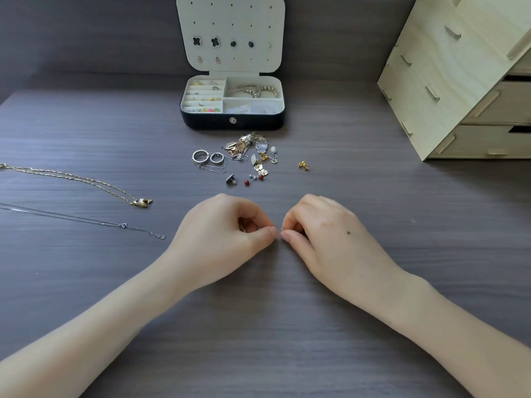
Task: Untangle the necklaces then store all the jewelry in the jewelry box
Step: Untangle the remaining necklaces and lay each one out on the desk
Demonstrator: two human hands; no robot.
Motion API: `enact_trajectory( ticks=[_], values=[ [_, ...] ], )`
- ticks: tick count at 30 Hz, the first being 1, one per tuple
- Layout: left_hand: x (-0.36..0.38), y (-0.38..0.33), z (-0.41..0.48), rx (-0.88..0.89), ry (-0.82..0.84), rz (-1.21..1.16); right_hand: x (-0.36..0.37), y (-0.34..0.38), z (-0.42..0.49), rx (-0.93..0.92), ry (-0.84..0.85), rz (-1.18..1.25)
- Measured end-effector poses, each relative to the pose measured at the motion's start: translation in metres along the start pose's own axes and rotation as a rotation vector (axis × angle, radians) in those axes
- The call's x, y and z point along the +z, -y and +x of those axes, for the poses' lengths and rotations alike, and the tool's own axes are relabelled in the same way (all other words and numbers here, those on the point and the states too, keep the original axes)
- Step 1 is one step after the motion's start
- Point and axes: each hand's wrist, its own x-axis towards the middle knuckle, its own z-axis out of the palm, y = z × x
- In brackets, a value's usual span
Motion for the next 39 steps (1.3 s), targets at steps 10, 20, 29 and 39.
enact_trajectory(
  ticks=[10, 20, 29, 39],
  values=[
    [-0.001, 0.008, -0.001, 0.126, 0.003, -0.043, -0.036, -0.007, 0.0, 0.19, 0.213, 0.463],
    [-0.004, 0.006, -0.004, 0.112, 0.066, -0.157, -0.048, -0.01, 0.005, 0.321, 0.362, 0.743],
    [-0.011, 0.003, -0.005, 0.062, 0.203, -0.401, -0.05, -0.015, 0.008, 0.391, 0.298, 0.834],
    [-0.017, -0.003, -0.005, -0.012, 0.282, -0.404, -0.051, -0.016, 0.007, 0.324, 0.265, 0.97]
  ],
)
